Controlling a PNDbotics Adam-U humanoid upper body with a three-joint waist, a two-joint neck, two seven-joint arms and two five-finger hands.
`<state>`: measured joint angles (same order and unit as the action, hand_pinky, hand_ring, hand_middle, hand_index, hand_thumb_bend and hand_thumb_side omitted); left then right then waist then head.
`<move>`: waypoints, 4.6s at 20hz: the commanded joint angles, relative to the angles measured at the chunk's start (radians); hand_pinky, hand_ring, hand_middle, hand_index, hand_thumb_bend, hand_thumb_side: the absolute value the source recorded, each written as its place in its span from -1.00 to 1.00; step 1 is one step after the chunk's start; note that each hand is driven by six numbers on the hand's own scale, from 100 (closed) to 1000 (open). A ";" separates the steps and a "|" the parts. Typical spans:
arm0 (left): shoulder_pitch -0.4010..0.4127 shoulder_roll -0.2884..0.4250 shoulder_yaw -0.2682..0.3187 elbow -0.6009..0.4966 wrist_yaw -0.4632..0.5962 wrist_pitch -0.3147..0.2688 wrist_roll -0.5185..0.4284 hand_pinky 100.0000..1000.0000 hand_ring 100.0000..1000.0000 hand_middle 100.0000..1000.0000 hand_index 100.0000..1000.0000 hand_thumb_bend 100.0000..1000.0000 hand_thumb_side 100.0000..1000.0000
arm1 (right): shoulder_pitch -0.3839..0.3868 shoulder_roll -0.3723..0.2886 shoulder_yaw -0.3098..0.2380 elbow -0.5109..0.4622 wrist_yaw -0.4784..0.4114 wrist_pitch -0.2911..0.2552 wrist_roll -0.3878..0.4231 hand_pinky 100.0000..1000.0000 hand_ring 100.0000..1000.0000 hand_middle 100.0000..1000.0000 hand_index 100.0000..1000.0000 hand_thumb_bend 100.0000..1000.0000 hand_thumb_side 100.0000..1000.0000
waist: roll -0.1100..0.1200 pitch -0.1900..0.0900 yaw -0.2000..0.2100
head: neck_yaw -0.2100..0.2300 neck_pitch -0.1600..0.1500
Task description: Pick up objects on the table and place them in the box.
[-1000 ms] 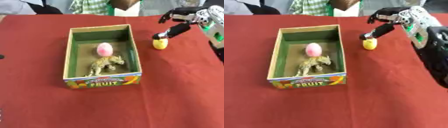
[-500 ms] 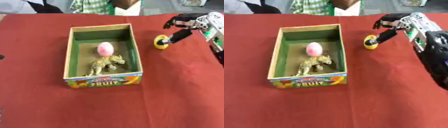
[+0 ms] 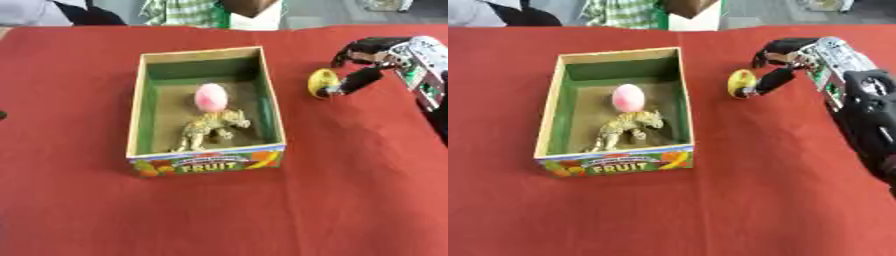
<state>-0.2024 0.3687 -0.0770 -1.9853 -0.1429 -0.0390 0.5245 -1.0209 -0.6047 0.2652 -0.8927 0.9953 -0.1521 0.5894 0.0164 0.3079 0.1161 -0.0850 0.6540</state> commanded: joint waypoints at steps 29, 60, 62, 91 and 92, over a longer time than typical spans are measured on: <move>-0.007 0.012 0.007 -0.015 -0.010 0.004 -0.016 -0.14 0.21 0.28 0.35 -1.00 0.58 | -0.015 -0.030 0.031 -0.186 -0.242 0.029 -0.014 0.48 0.54 0.05 0.35 -1.00 -0.81 | -0.005 -0.022 -0.003 | 0.002 -0.005; -0.018 0.006 0.001 -0.015 -0.004 -0.001 -0.023 -0.14 0.22 0.29 0.35 -1.00 0.57 | -0.112 0.104 0.144 -0.522 -0.432 0.114 0.062 0.45 0.49 -0.03 0.28 -1.00 -0.54 | 0.007 0.000 0.011 | -0.022 -0.011; -0.019 0.005 0.000 -0.015 -0.004 -0.002 -0.023 -0.14 0.22 0.29 0.35 -1.00 0.57 | -0.111 0.117 0.148 -0.500 -0.424 0.113 0.068 0.45 0.49 -0.03 0.28 -1.00 -0.54 | 0.008 0.003 0.012 | -0.024 -0.013; -0.016 -0.001 0.000 -0.015 -0.003 0.001 -0.022 -0.13 0.23 0.29 0.35 -1.00 0.58 | -0.130 0.203 0.135 -0.300 -0.339 0.011 0.239 0.67 0.85 0.65 0.87 -0.34 0.78 | 0.003 0.000 0.014 | -0.034 -0.014; -0.016 -0.001 0.000 -0.015 -0.003 0.001 -0.022 -0.13 0.23 0.29 0.35 -1.00 0.58 | -0.130 0.204 0.133 -0.298 -0.337 0.008 0.240 0.67 0.85 0.65 0.87 -0.34 0.78 | 0.003 0.000 0.014 | -0.034 -0.013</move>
<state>-0.2115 0.3595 -0.0810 -1.9853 -0.1467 -0.0398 0.5030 -1.1265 -0.3948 0.4122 -1.1865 0.6507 -0.1368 0.8274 0.0166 0.3315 0.1290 -0.1170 0.6419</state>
